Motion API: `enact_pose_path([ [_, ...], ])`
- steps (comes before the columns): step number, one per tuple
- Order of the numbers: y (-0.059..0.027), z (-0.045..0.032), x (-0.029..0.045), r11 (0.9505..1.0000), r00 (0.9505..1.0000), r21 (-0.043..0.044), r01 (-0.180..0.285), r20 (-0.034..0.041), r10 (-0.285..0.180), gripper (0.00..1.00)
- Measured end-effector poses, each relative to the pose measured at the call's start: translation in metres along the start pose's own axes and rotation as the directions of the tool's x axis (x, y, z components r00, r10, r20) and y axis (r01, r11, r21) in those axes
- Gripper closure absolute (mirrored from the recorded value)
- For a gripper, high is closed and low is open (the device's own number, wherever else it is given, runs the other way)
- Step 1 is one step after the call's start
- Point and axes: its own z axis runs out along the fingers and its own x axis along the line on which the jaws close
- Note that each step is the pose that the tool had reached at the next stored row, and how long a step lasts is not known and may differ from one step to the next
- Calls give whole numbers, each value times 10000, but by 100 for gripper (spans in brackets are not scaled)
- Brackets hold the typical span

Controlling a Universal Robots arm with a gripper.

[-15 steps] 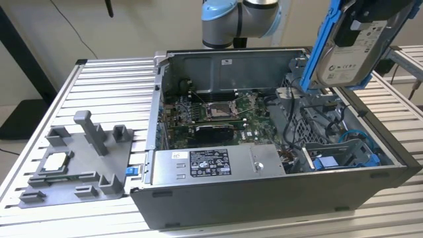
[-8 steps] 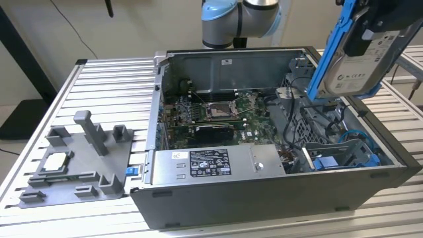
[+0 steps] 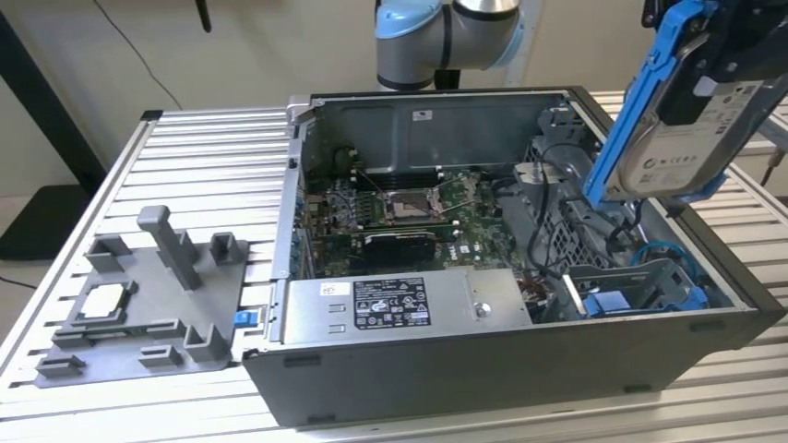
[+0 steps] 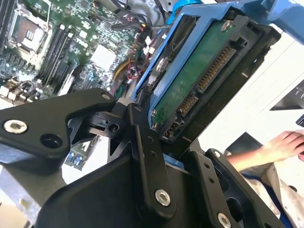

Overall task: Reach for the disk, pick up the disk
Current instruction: 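Pick up the disk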

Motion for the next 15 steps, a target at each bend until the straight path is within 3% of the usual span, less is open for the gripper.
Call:
enact_pose_path([
  [8,-57,138,74,10000,10000,0,-7,-2,7,100],
  [15,-55,235,218,10000,10000,9,-93,-1,93,100],
])
